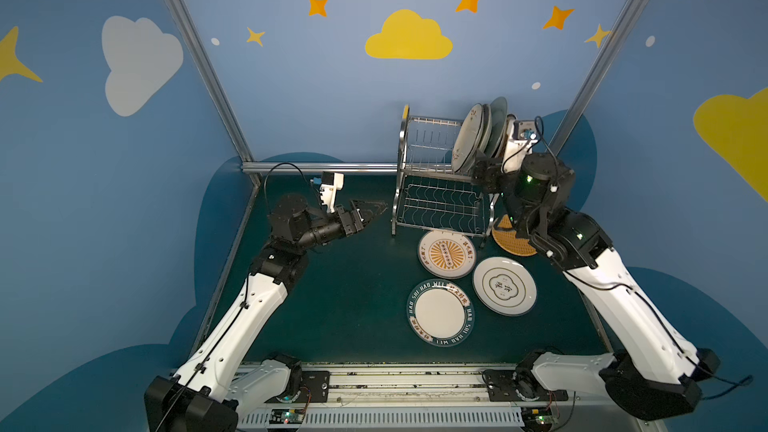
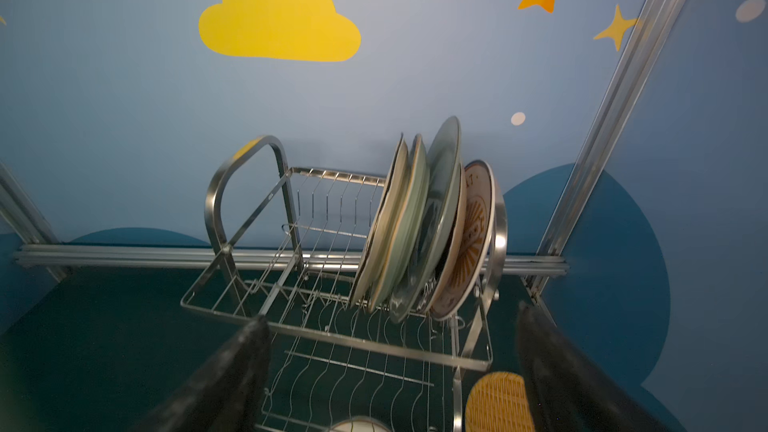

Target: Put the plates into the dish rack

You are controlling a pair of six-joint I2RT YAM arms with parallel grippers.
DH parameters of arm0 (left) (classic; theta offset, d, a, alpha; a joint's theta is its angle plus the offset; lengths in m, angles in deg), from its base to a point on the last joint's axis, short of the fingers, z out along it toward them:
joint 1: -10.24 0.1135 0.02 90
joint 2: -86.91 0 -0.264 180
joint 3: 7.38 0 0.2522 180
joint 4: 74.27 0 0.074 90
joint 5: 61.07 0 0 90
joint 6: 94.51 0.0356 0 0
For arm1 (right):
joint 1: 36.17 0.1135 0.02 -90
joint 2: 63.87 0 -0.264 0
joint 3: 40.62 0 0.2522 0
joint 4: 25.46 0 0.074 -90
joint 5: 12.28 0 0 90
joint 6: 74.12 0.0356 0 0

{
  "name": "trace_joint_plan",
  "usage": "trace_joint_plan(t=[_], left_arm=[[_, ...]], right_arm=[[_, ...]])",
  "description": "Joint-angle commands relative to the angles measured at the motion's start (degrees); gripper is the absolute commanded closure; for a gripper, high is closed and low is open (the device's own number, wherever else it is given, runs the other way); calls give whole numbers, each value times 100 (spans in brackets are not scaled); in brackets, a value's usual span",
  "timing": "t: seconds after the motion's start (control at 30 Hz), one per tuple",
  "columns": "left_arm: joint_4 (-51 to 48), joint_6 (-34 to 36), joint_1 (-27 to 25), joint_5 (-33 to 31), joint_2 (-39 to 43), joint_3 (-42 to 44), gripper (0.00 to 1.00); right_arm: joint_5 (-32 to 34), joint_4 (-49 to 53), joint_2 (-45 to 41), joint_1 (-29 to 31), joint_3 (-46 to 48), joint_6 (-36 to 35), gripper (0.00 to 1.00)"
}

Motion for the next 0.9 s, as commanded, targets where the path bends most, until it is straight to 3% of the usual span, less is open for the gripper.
trace_joint_plan(t=[0.0, 0.2, 0.4, 0.57, 0.73, 0.87], left_arm=[[-143, 214, -225, -221, -15, -7, 0], [-1092, 589, -671, -941, 92, 191, 0], [-256, 248, -1325, -1635, -35, 1533, 0], [736, -321, -1553, -1653, -1176, 1850, 3], [1876, -777, -1572, -1418, -2657, 1605, 24], [2418, -954, -1569, -1396, -3601, 1251, 33]], right_arm=[[-459, 332, -369, -3, 695, 574, 10], [-1125, 450, -1278, -89, 2356, 1000, 8], [-1999, 144, -1776, -455, 3708, 1356, 5], [-2429, -181, -1862, -789, 4367, 1647, 5], [-2636, -248, -2131, -877, 4619, 1656, 5], [-2934, -142, -2217, -917, 4607, 1771, 5]])
